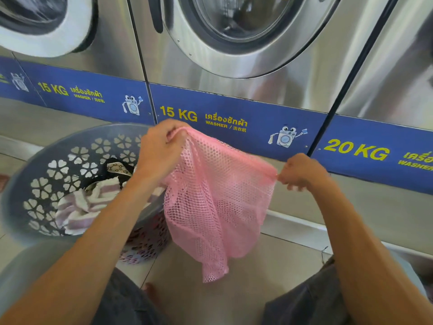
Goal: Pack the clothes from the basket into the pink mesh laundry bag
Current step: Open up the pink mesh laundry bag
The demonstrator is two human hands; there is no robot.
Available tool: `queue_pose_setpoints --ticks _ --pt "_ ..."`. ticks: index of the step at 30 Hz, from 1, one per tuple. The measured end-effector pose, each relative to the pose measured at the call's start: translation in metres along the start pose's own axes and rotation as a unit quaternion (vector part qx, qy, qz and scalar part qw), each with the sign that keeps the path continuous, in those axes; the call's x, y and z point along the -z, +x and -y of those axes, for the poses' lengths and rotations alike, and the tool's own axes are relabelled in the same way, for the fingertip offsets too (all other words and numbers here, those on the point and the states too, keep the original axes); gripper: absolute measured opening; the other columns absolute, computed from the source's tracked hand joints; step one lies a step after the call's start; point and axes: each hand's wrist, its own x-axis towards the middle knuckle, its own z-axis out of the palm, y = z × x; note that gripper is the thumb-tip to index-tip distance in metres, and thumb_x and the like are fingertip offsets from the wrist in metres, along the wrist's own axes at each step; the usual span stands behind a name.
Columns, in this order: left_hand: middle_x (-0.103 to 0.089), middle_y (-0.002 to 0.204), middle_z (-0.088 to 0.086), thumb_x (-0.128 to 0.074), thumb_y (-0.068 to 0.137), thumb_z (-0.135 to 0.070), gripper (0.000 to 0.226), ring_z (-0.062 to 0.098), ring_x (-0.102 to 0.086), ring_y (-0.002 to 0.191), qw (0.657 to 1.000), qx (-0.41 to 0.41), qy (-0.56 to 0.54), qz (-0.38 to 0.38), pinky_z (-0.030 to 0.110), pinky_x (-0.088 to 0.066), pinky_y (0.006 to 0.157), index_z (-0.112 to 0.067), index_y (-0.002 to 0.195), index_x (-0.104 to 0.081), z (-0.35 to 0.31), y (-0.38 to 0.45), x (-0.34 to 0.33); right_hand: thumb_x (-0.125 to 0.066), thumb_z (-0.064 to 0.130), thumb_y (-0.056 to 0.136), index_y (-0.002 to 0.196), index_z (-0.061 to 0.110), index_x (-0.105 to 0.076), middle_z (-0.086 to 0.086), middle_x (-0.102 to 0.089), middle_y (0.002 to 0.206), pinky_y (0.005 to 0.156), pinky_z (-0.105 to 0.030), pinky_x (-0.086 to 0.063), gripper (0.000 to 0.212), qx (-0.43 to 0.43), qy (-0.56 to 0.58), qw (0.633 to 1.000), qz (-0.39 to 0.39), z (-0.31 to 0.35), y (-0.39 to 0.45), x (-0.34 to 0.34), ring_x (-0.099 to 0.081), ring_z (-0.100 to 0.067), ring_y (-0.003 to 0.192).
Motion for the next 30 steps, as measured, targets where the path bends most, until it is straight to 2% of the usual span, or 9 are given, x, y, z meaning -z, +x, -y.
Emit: queue_pose_setpoints --ticks 4,8,12,15,17,20,23,26,30 --pt "-0.064 0.096 -0.008 -0.051 0.096 -0.016 0.018 0.007 -0.057 0.087 0.993 0.053 -0.043 -0.094 0.021 -0.044 0.079 -0.021 0.103 -0.068 0.000 0.011 0.007 -0.065 0.018 0.084 0.072 0.007 -0.065 0.000 -0.068 0.061 0.052 -0.025 -0.047 0.016 -0.022 0.026 0.999 0.016 -0.012 -0.001 0.007 -0.061 -0.018 0.054" --pt "-0.060 0.084 -0.013 -0.052 0.096 -0.011 0.019 0.001 -0.053 0.076 0.966 0.139 -0.157 -0.149 0.013 -0.043 0.066 -0.024 0.093 -0.064 0.003 0.020 0.014 -0.067 0.020 0.087 0.073 0.006 -0.065 0.000 -0.065 0.057 0.066 -0.032 -0.056 0.020 -0.014 0.052 0.998 0.030 -0.013 -0.007 0.015 -0.062 -0.022 0.063" --pt "-0.061 0.085 -0.013 -0.054 0.094 -0.012 0.016 0.004 -0.055 0.079 0.970 0.125 -0.139 -0.154 0.019 -0.046 0.075 -0.022 0.097 -0.066 0.007 0.019 0.014 -0.064 0.016 0.088 0.082 0.004 -0.065 -0.003 -0.069 0.066 0.072 -0.035 -0.058 0.014 -0.005 0.022 1.000 0.013 -0.010 -0.011 0.014 -0.067 -0.023 0.067" --pt "-0.069 0.095 -0.006 -0.060 0.092 -0.012 0.016 0.006 -0.061 0.084 0.982 0.085 -0.150 -0.081 0.019 -0.049 0.079 -0.022 0.099 -0.070 -0.002 0.011 0.010 -0.062 0.019 0.085 0.098 0.009 -0.064 -0.005 -0.071 0.094 0.073 -0.033 -0.051 0.017 0.034 -0.025 0.998 -0.042 -0.004 -0.012 0.003 -0.066 -0.026 0.084" --pt "-0.071 0.097 -0.011 -0.064 0.089 -0.009 0.021 0.001 -0.064 0.085 0.988 0.049 -0.143 0.007 0.012 -0.049 0.077 -0.028 0.095 -0.071 -0.011 -0.001 0.002 -0.071 0.030 0.081 0.118 0.021 -0.059 0.002 -0.060 0.110 0.082 -0.032 -0.045 0.040 0.102 0.027 0.994 -0.023 0.008 -0.018 -0.005 -0.061 -0.024 0.104" --pt "-0.072 0.097 -0.014 -0.065 0.087 -0.002 0.024 -0.006 -0.064 0.087 0.984 -0.005 -0.119 0.129 0.007 -0.046 0.079 -0.024 0.096 -0.072 -0.019 -0.017 -0.017 -0.077 0.037 0.079 0.134 0.031 -0.051 0.009 -0.049 0.115 0.082 -0.021 -0.043 0.061 0.220 0.134 0.966 0.025 0.037 -0.035 -0.014 -0.061 -0.012 0.100" --pt "-0.072 0.095 -0.012 -0.066 0.086 -0.002 0.022 -0.005 -0.065 0.086 0.976 -0.022 -0.100 0.194 0.007 -0.045 0.077 -0.019 0.098 -0.072 -0.017 -0.023 -0.026 -0.072 0.031 0.086 0.118 0.024 -0.066 0.013 -0.058 0.103 0.066 0.000 -0.037 0.033 0.282 0.129 0.950 0.025 0.051 -0.039 -0.022 -0.059 -0.004 0.090" --pt "-0.074 0.092 -0.011 -0.070 0.085 -0.005 0.022 -0.004 -0.066 0.083 0.973 -0.001 -0.087 0.212 0.011 -0.048 0.075 -0.022 0.097 -0.073 -0.012 -0.021 -0.021 -0.074 0.039 0.082 0.087 0.014 -0.071 -0.003 -0.069 0.090 0.075 -0.031 -0.048 0.026 0.262 0.105 0.959 -0.012 0.046 -0.029 -0.021 -0.064 -0.023 0.091" --pt "-0.073 0.093 -0.003 -0.079 0.078 -0.006 0.030 0.008 -0.068 0.086 0.962 0.035 -0.038 0.268 0.027 -0.054 0.081 -0.020 0.104 -0.071 -0.005 -0.015 -0.006 -0.082 0.045 0.071 0.076 0.014 -0.068 -0.006 -0.071 0.080 0.076 -0.043 -0.052 0.034 0.241 0.140 0.961 0.000 0.034 -0.025 -0.008 -0.067 -0.027 0.081"
